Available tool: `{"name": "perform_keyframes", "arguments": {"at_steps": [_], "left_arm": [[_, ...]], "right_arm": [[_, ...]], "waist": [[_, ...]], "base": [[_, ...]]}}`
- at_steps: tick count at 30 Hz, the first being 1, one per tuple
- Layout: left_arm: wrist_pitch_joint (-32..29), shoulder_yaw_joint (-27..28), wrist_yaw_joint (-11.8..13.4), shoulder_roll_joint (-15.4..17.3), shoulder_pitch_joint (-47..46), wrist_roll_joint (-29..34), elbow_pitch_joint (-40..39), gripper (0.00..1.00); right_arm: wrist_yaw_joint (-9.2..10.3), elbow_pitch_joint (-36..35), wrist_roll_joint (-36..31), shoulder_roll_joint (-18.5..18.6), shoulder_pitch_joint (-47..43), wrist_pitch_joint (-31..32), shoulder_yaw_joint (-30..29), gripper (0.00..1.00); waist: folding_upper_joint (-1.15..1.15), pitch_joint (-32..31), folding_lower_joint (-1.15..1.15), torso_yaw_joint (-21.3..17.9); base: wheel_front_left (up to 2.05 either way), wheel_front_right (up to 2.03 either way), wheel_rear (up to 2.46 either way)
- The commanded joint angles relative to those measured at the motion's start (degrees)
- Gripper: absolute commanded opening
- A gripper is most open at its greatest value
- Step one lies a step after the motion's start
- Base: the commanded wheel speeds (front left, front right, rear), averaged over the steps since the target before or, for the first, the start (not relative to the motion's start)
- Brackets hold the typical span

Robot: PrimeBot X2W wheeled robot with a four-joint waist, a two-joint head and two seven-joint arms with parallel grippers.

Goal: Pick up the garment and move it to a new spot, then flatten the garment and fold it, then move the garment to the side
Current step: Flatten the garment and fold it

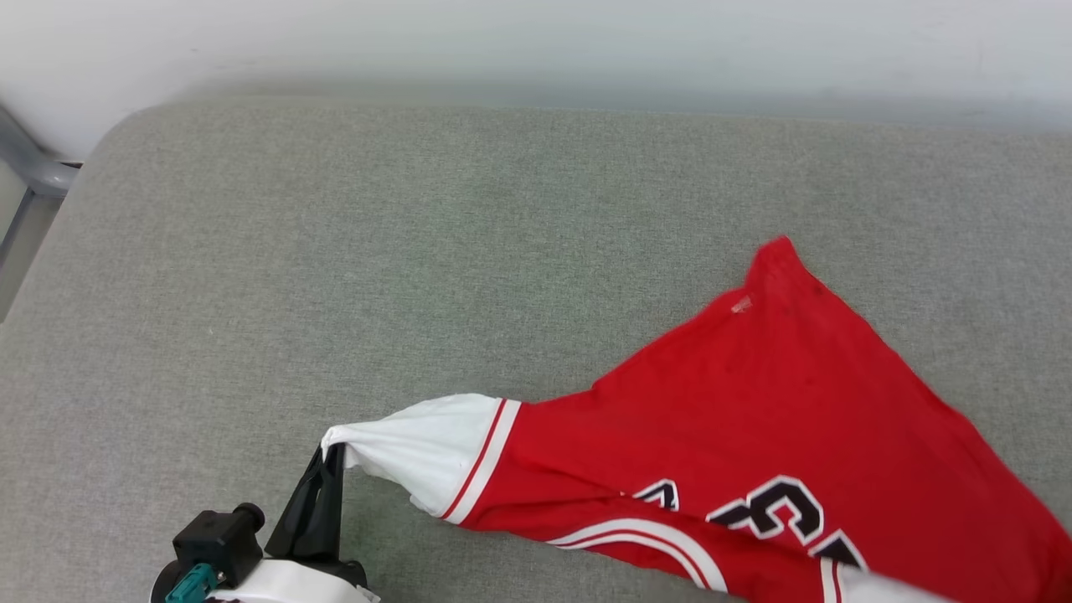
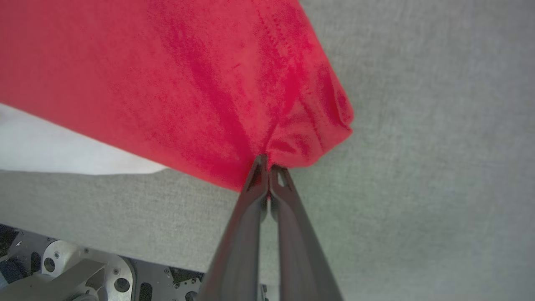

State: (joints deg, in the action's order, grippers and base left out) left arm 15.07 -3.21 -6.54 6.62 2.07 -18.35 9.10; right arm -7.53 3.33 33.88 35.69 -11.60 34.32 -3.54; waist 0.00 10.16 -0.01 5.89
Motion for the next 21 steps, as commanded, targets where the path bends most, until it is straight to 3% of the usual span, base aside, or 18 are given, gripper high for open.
{"name": "perform_keyframes", "arguments": {"at_steps": [1, 8, 9, 10, 15, 21], "left_arm": [[0.12, 0.10, 0.20, 0.38, 0.21, 0.18, 0.08, 0.00], [0.12, -0.40, 0.31, 0.51, -0.56, 0.43, 0.54, 0.00], [0.12, -0.36, 0.36, 0.57, -0.47, 0.41, 0.55, 0.00], [0.12, -0.34, 0.37, 0.64, -0.36, 0.40, 0.56, 0.00], [0.02, -0.88, 0.56, 0.79, -0.43, 0.49, 0.25, 0.00], [-0.26, -1.78, 0.53, 0.71, -1.32, 0.78, -0.74, 0.00]], "right_arm": [[0.09, 0.15, -0.12, -1.87, -2.05, 0.62, -0.54, 0.00], [0.08, 2.23, -1.98, -8.22, -6.94, 0.60, -2.68, 0.00], [0.08, 1.75, -2.32, -8.63, -6.05, -0.56, -3.57, 0.44], [0.10, 1.13, -2.77, -8.67, -5.16, -1.60, -4.21, 1.00], [0.07, -4.56, -4.13, -7.22, -0.62, -5.51, -7.19, 1.00], [0.07, -13.96, -4.16, -3.58, 8.91, -5.35, -8.26, 1.00]], "waist": [[0.00, 0.11, 0.01, -0.10], [0.00, 0.09, 0.01, -0.39], [0.00, 0.03, 0.01, -0.52], [0.00, -0.02, 0.01, -0.64], [0.00, -0.20, 0.01, -0.71], [0.00, 0.87, 0.01, 0.38]], "base": [[0.00, 0.00, 0.00], [0.00, 0.00, 0.00], [0.00, 0.00, 0.00], [0.00, 0.00, 0.00], [0.00, 0.00, 0.00], [0.00, 0.00, 0.00]]}}
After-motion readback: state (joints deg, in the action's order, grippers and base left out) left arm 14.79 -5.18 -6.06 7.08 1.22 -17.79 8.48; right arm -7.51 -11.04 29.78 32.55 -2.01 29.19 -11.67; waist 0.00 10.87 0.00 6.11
